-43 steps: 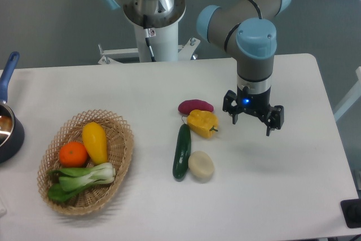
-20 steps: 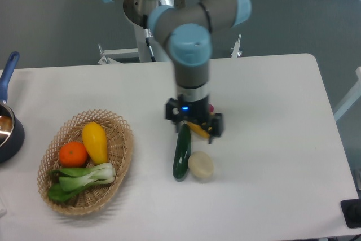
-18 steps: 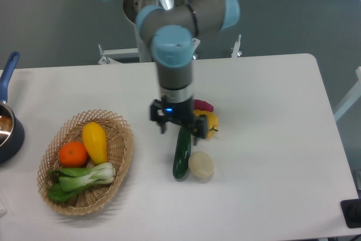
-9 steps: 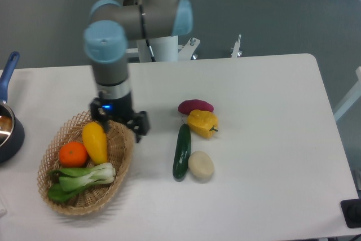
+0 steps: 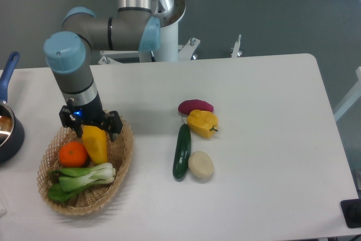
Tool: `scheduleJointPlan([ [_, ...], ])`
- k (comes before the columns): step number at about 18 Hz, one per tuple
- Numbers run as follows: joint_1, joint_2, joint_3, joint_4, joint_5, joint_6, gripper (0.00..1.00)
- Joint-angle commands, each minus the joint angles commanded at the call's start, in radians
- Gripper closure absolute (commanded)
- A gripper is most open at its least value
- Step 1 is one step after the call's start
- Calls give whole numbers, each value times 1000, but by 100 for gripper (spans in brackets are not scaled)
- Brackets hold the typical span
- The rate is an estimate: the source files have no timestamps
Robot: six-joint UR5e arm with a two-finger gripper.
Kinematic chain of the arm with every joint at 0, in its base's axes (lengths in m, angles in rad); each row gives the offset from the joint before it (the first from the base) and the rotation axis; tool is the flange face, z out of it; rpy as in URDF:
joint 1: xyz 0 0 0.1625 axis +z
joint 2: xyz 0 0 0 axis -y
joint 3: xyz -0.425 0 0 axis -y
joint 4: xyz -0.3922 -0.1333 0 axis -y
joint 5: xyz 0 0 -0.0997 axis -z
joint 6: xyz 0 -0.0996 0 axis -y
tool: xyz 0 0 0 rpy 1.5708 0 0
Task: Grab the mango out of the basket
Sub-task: 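Lower the gripper onto the yellow mango and close on it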
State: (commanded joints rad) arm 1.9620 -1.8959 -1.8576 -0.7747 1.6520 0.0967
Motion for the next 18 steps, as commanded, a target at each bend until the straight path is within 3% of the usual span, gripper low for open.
scheduleJointPlan([
  [4,-29,-52,3,2,22,0,0],
  [18,-40,-69,-11,-2,25,-5,0],
])
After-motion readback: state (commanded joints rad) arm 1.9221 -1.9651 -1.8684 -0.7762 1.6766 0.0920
